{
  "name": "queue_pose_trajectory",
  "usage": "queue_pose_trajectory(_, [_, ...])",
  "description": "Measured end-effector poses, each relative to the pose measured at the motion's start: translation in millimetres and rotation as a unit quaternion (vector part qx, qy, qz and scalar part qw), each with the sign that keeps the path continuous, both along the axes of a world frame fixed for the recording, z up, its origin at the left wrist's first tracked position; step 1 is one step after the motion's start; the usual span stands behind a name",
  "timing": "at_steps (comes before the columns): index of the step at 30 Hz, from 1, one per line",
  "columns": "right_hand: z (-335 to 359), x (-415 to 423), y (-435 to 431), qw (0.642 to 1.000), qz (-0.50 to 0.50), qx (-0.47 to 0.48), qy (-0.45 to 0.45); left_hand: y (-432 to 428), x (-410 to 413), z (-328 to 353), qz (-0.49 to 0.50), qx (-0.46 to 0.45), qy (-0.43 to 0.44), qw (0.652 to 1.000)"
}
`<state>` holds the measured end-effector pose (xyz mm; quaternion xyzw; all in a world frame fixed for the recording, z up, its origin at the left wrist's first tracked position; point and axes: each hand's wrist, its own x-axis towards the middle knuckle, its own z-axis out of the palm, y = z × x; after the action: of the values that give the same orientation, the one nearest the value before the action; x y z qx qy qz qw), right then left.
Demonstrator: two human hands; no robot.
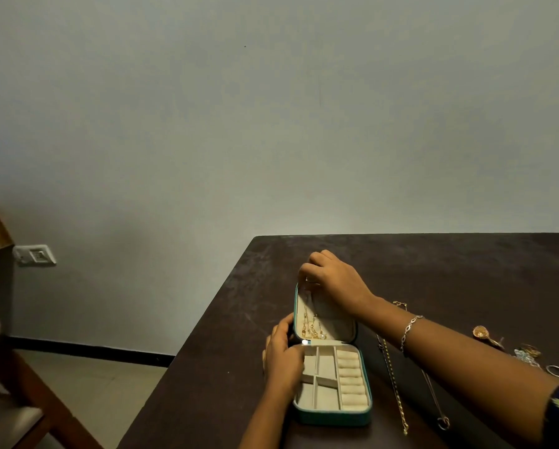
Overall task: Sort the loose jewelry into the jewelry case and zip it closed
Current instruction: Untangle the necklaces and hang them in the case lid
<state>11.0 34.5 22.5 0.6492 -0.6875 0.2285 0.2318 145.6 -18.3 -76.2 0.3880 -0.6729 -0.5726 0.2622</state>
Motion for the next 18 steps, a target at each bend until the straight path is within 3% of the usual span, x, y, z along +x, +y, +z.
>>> queue_pose_trajectory(10, [10.2, 0.2, 10.6, 0.997, 0.024, 0.02, -0.07, 2.7, 0.7, 2.4, 0.003, 0.005, 0.017, 1.0])
queue_pose_trajectory(18, [24.1, -4.7, 90.3, 0.991, 0.038, -0.015, -0.124, 7.7, 3.3, 9.4, -0.007, -0.032, 0.005, 0.999])
